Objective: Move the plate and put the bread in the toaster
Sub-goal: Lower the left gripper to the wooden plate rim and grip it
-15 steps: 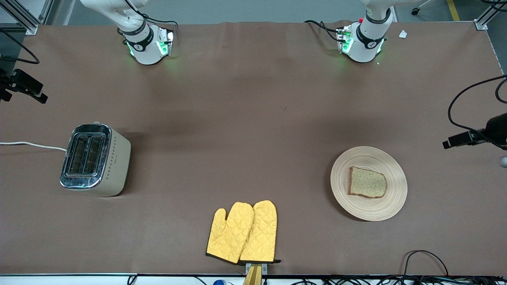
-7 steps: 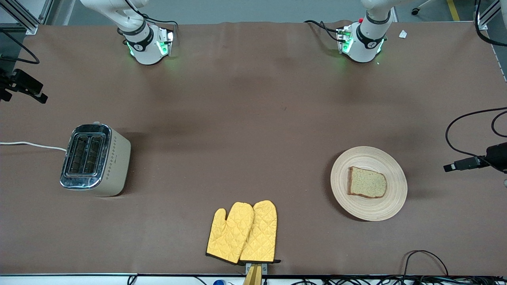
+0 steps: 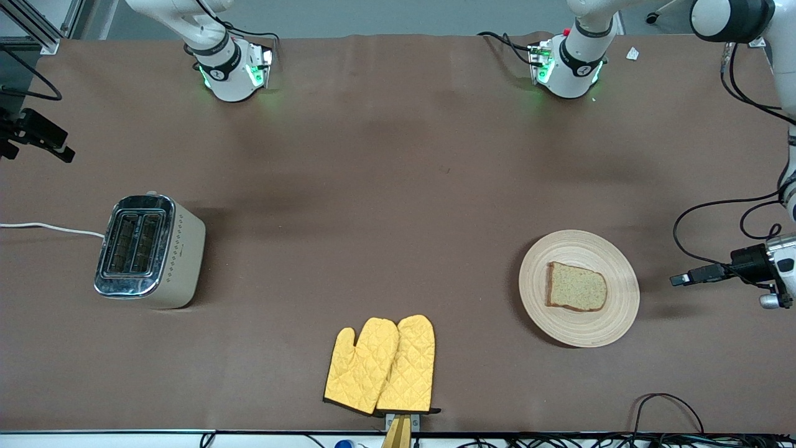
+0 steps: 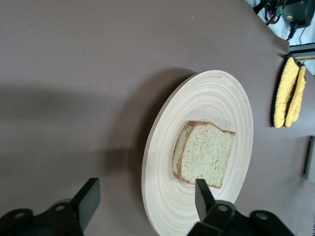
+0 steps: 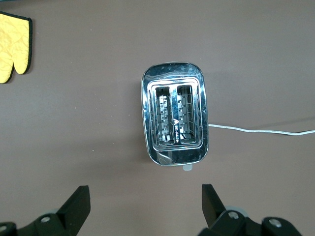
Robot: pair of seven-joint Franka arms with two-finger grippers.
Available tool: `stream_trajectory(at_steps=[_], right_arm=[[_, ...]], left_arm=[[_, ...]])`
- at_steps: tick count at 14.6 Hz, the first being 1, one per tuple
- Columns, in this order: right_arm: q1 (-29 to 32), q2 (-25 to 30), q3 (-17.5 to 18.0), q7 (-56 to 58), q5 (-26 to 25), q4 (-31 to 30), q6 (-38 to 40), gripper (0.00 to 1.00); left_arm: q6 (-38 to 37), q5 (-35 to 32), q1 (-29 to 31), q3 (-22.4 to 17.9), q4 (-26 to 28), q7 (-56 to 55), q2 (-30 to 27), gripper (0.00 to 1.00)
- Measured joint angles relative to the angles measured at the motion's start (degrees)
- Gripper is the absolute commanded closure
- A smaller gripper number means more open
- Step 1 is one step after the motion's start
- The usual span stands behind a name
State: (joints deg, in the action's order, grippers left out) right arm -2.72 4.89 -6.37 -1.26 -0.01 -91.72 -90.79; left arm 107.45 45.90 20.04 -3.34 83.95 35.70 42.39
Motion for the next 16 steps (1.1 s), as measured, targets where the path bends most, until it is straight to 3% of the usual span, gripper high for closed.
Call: stream_trajectory(at_steps=[5,16], right_arm=[[0.0,0.0,0.0,0.0,0.0,0.0,0.0,0.00],[0.0,0.0,0.0,0.0,0.0,0.0,0.0,0.00]], left_arm=[[-0.5,5.9,0.0,0.2,-0.1,4.0,2.8,0.36],[-2.4,9.6,0.0,0.8,-0.2,10.2,7.8,0.51]])
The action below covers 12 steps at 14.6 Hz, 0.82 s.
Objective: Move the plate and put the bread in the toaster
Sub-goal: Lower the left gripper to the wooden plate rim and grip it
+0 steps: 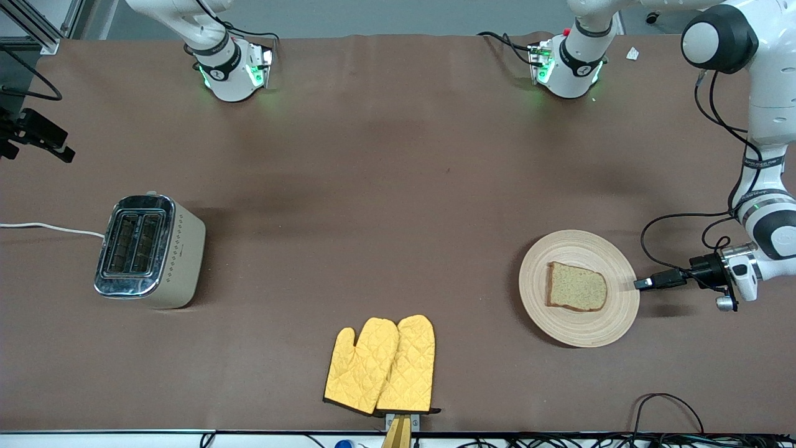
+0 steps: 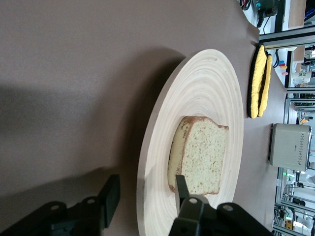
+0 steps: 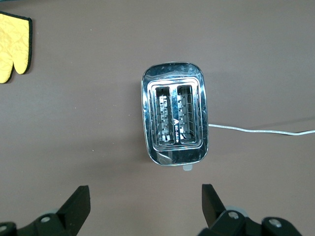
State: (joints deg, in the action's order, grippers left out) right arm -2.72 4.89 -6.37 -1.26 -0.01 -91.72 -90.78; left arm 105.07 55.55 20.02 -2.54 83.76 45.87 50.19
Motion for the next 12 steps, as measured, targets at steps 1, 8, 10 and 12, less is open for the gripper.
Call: stream_trajectory(at_steps=[1,8,10,12], right_arm=[[0.0,0.0,0.0,0.0,0.0,0.0,0.0,0.00],[0.0,0.0,0.0,0.0,0.0,0.0,0.0,0.00],[0.0,0.0,0.0,0.0,0.0,0.0,0.0,0.00],[0.0,0.0,0.0,0.0,0.0,0.0,0.0,0.00]], left_arm=[[0.0,0.0,0.0,0.0,0.0,0.0,0.2,0.55],[-0.2,0.5,0.0,0.7,-0.1,0.0,1.2,0.76],[-0.2,0.5,0.0,0.7,-0.1,0.0,1.4,0.90],[-0.2,0.6,0.0,0.7,-0.1,0.0,1.6,0.99]])
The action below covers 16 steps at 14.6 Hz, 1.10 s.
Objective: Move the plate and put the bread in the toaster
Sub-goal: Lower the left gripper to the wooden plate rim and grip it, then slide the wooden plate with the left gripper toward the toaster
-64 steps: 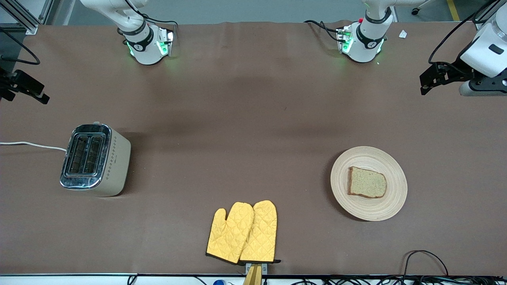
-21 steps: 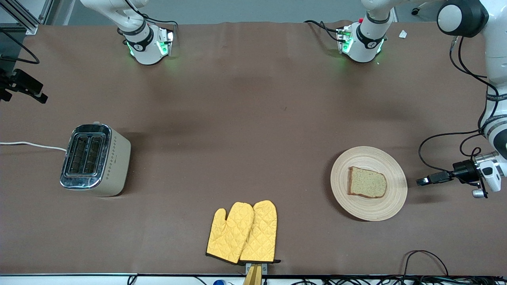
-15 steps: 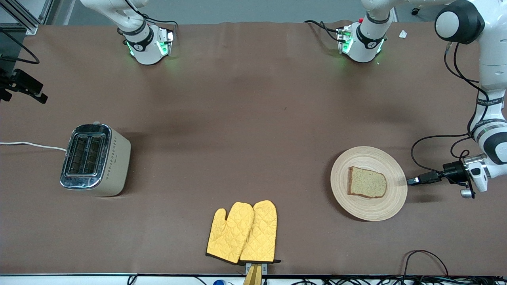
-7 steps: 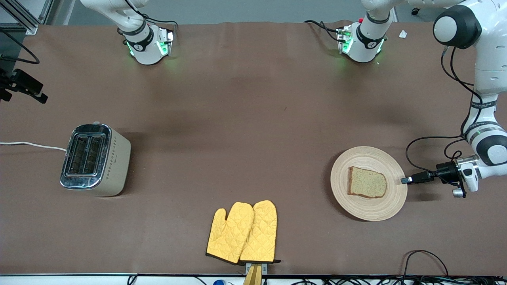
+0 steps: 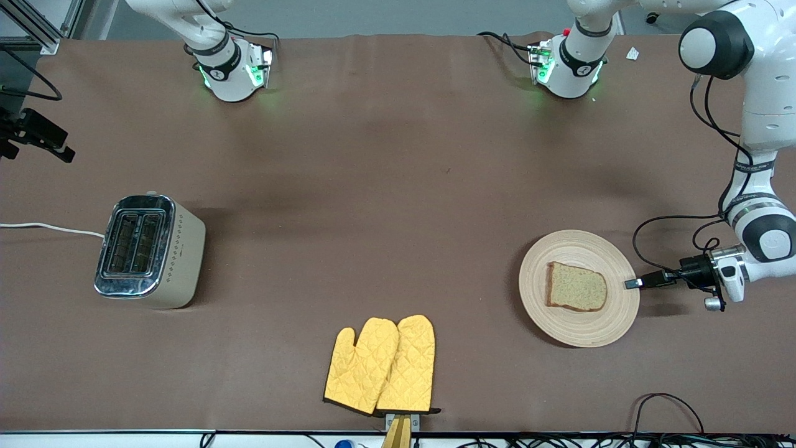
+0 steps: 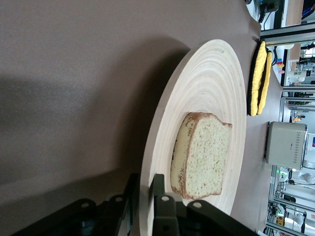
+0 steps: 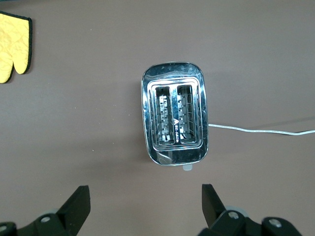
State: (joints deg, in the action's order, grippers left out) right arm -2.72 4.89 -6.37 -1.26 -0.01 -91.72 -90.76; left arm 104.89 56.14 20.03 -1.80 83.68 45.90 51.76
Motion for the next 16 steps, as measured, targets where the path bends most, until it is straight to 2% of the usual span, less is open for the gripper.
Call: stream_trajectory(at_steps=[3,8,16], right_arm=[[0.0,0.0,0.0,0.0,0.0,0.0,0.0,0.00],[0.0,0.0,0.0,0.0,0.0,0.0,0.0,0.00],[0.0,-0.1,-0.2,0.0,0.0,0.0,-0.2,0.00]], left_arm=[[-1.9,1.3,0.4,0.2,-0.5,0.6,0.0,1.00],[-1.2,1.3,0.2,3.8,-1.5,0.8,0.1,1.00],[-1.8,1.0,-1.2,15.3,-3.1,-1.0,-1.6,1.00]])
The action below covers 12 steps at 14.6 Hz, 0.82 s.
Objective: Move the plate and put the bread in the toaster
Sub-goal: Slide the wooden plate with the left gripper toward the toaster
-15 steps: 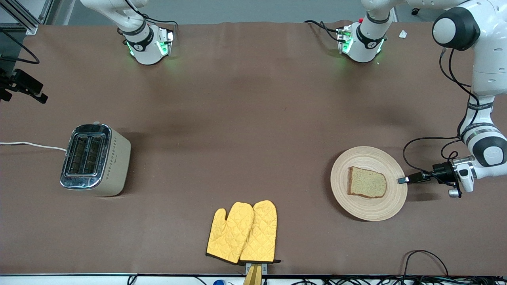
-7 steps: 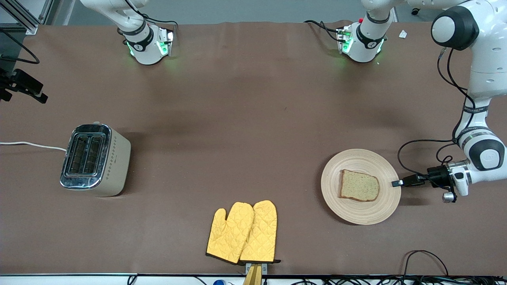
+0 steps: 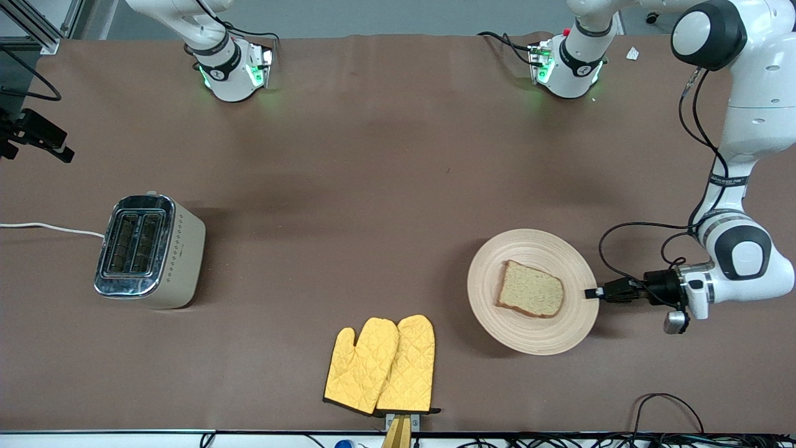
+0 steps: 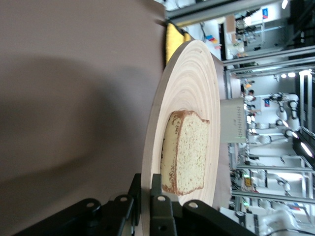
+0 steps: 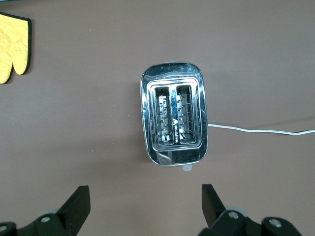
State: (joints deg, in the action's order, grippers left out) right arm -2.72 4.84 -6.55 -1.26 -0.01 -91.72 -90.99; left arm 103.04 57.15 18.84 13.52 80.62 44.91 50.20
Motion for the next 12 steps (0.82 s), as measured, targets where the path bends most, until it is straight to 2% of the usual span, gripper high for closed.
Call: stream_trajectory(at_steps=[3,8,10,12], right_arm=[[0.0,0.0,0.0,0.0,0.0,0.0,-0.8,0.00],[0.0,-0.4,-0.2,0.0,0.0,0.0,-1.3,0.00],[0.0,-0.5,-0.2,0.0,0.0,0.0,-1.2,0.00],[0.0,-0.6,-0.2,0.0,-0.1,0.0,-0.6,0.00]], left_arm=[[-0.1,-0.1,-3.1,2.9,0.5,-2.0,-0.4,1.00],[2.3,0.0,-10.9,3.5,0.8,-4.1,-0.4,1.00],[5.8,1.0,-12.1,5.2,2.6,-4.3,-0.4,1.00],[11.0,2.5,-12.2,8.7,5.6,-4.3,-0.4,1.00]])
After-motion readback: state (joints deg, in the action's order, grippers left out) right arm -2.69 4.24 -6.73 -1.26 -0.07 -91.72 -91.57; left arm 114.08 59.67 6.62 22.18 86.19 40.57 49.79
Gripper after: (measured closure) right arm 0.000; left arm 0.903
